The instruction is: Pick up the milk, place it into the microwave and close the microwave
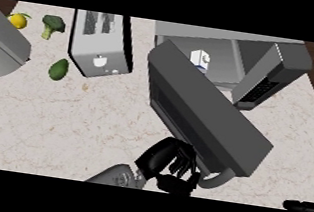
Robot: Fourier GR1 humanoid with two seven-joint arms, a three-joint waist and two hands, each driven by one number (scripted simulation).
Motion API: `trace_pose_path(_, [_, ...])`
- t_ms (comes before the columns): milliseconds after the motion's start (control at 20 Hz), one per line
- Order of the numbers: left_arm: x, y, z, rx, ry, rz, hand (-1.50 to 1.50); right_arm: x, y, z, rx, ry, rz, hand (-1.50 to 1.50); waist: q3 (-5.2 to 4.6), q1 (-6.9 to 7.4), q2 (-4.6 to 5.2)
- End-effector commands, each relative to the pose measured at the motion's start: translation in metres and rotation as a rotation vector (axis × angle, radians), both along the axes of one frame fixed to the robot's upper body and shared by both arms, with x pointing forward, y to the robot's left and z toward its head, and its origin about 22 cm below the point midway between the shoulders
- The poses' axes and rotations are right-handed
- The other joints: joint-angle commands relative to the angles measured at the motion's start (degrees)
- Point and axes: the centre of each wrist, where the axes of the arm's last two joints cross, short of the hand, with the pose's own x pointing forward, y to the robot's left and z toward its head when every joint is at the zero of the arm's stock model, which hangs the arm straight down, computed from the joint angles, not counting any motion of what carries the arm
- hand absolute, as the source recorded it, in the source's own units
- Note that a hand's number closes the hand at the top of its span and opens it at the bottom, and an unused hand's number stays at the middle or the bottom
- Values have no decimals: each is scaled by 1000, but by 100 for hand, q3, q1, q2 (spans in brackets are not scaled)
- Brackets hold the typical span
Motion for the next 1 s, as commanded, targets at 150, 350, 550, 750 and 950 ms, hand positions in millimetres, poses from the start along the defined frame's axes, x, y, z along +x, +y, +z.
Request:
trace_pose_path(150, [11,-16,14,3,-50,136,150,15,10,25,35,-119,125,-150,-7,-323,57])
trace_pose_path(350, [21,-17,24,-74,-72,219,150,23,6,47,10,-121,184,-150,-27,-478,105])
trace_pose_path(550, [31,-22,43,-195,-131,277,150,30,10,64,9,-125,221,-150,-51,-600,133])
trace_pose_path(750, [48,-21,59,-280,-133,363,150,32,11,70,14,-110,255,-150,-46,-747,224])
trace_pose_path(950, [63,-21,69,-308,-117,403,150,37,20,78,34,-129,285,-150,-32,-942,273])
